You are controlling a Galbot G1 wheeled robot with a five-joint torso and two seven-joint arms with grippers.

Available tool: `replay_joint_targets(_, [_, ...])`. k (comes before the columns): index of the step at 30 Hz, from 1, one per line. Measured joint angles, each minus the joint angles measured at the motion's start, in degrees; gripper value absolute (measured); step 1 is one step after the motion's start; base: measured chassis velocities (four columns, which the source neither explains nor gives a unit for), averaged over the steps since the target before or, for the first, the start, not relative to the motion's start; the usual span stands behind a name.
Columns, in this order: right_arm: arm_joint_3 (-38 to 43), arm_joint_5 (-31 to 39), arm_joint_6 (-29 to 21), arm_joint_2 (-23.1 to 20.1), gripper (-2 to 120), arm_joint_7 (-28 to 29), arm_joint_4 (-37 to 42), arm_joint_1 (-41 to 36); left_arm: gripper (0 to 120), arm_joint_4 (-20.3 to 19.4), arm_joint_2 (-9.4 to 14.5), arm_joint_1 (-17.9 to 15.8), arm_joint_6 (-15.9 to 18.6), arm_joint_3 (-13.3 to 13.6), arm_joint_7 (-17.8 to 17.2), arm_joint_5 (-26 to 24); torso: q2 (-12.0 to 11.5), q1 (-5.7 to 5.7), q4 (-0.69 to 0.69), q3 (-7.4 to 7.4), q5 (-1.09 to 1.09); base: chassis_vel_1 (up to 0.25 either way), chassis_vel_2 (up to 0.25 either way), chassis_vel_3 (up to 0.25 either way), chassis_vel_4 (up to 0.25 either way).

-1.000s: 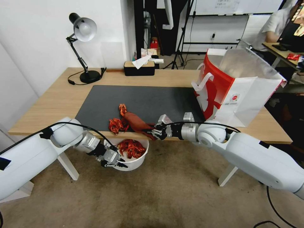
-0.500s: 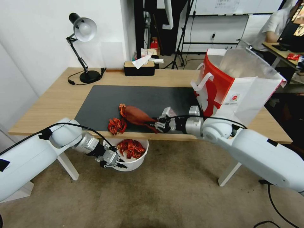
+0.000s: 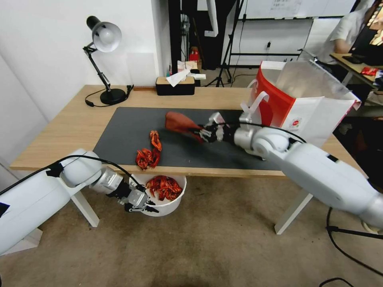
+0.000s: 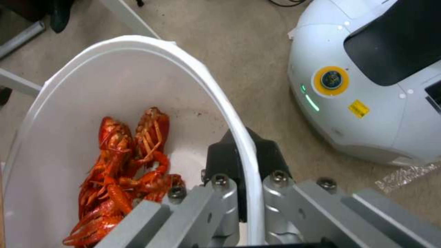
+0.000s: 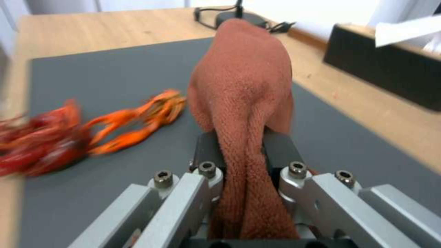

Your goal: Sweep shrimp from table into container with towel, then put container into takeout bag.

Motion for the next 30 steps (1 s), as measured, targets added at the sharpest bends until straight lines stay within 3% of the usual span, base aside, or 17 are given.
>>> replay_joint_targets(3, [-5.5, 0.1, 2.8, 5.3, 9, 0.2, -6.7, 4.7, 0, -0.5, 0.6, 2.3, -0.3, -2.0, 0.1, 0.0, 0.0, 0.01, 0.04, 0.0, 0.01, 0.0, 0.0, 0.0, 0.0])
replay_joint_targets(13, [-15.4, 0.8, 8.4, 13.2, 9, -1.3, -21.6, 11.5, 0, 0.8, 0.0, 5.4, -1.1, -4.0, 0.5, 0.2, 0.0, 0.01, -0.01, -0.01, 0.01, 0.0, 0.0, 0.0, 0.0])
replay_joint_targets(30, [-19.2, 1.5, 11.2, 19.7, 9, -3.8, -26.7, 12.1, 0, 3.9, -0.3, 4.4, -2.5, -3.7, 1.5, 0.2, 0.0, -0.01, 0.01, -0.01, 0.01, 0.0, 0.0, 0.0, 0.0])
